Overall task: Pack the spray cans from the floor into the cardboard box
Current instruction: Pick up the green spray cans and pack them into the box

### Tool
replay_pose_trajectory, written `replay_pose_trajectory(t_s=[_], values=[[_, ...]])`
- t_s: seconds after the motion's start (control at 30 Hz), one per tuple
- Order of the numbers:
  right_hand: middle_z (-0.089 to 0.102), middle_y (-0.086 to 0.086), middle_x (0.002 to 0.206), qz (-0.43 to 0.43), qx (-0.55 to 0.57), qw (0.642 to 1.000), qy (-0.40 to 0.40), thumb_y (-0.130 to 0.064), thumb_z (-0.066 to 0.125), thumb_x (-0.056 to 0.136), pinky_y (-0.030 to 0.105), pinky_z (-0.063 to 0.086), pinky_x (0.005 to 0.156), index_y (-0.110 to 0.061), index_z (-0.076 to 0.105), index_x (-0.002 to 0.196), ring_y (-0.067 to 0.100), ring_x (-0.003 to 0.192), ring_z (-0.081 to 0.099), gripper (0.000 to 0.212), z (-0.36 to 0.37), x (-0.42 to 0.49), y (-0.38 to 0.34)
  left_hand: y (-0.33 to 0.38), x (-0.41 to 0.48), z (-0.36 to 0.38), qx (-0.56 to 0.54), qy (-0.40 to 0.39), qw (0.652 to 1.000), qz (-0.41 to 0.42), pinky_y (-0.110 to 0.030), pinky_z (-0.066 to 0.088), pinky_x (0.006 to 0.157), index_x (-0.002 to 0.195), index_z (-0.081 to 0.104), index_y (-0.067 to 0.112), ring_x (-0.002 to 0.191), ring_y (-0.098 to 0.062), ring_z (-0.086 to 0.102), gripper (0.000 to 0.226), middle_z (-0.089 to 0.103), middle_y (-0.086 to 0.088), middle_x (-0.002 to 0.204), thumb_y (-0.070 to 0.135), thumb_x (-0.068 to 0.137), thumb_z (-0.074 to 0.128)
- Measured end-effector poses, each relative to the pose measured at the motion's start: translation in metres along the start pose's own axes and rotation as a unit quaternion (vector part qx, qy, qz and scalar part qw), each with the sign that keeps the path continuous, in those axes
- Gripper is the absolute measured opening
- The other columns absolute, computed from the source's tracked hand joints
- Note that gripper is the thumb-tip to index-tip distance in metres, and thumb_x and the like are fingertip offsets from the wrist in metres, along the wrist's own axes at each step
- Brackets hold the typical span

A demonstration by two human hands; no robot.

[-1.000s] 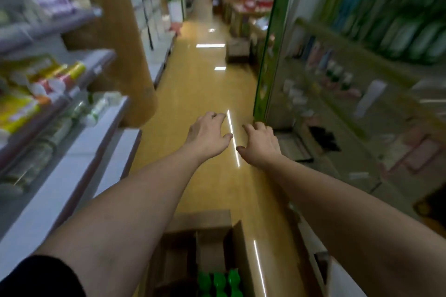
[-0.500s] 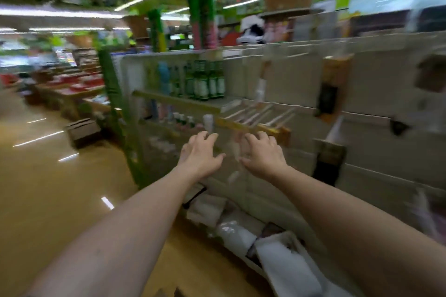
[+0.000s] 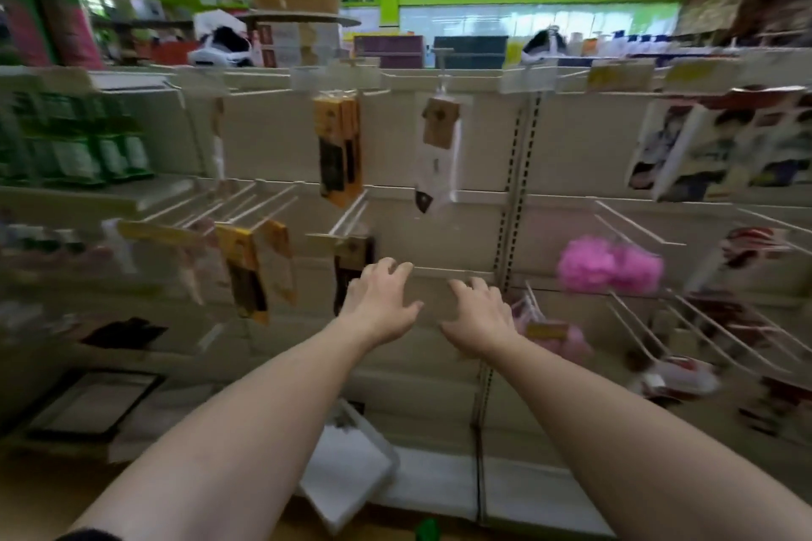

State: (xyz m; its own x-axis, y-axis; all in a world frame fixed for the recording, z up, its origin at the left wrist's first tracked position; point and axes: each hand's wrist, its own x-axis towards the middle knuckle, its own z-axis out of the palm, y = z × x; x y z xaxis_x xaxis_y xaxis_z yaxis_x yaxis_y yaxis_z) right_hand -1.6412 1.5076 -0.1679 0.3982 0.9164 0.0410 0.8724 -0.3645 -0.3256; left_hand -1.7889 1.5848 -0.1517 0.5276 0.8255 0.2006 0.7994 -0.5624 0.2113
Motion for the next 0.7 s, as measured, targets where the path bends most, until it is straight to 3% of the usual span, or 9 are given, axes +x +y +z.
replay_pose_trajectory(t_s=[0.17, 0.33, 0.53, 0.7], values=[[0.045, 0.01, 0.137, 0.01, -0.014, 1.0, -0.014, -0.045, 0.067, 0.084, 0.045, 0.04, 0.103, -0.027, 0.043, 0.144, 0.035, 0.126, 0.043, 0.067, 0.004, 0.009, 0.07, 0.052, 0.02, 0.05, 0.0, -0.032, 0.999, 0.004, -0.045, 0.035, 0.116, 0.154, 0.035, 0.025, 0.145, -0.028, 0.032, 0.071, 0.033, -0.006, 0.159, 0.053, 0.093, 0.059], [0.045, 0.013, 0.137, 0.001, 0.005, 0.999, -0.048, -0.04, 0.06, 0.089, 0.047, 0.042, 0.102, -0.023, 0.044, 0.141, 0.037, 0.127, 0.043, 0.057, 0.033, 0.031, 0.103, 0.061, 0.027, 0.091, -0.003, -0.063, 0.998, -0.015, -0.047, 0.037, 0.115, 0.154, 0.035, 0.027, 0.145, -0.028, 0.032, 0.071, 0.033, -0.006, 0.159, 0.053, 0.093, 0.06], [0.04, 0.012, 0.147, 0.014, 0.01, 0.991, -0.133, -0.035, 0.066, 0.086, 0.043, 0.042, 0.107, -0.024, 0.038, 0.151, 0.036, 0.132, 0.041, 0.072, 0.107, 0.054, 0.103, 0.018, 0.037, 0.154, -0.004, -0.138, 0.989, -0.051, -0.05, 0.037, 0.114, 0.155, 0.033, 0.027, 0.145, -0.03, 0.031, 0.071, 0.03, -0.008, 0.161, 0.054, 0.094, 0.058], [0.044, 0.012, 0.143, 0.046, 0.011, 0.98, -0.192, -0.035, 0.066, 0.089, 0.042, 0.043, 0.106, -0.022, 0.041, 0.148, 0.034, 0.132, 0.042, 0.065, 0.195, 0.063, 0.099, -0.042, 0.039, 0.233, -0.003, -0.225, 0.972, -0.069, -0.046, 0.034, 0.115, 0.155, 0.033, 0.023, 0.145, -0.033, 0.031, 0.069, 0.03, -0.01, 0.161, 0.051, 0.097, 0.057]])
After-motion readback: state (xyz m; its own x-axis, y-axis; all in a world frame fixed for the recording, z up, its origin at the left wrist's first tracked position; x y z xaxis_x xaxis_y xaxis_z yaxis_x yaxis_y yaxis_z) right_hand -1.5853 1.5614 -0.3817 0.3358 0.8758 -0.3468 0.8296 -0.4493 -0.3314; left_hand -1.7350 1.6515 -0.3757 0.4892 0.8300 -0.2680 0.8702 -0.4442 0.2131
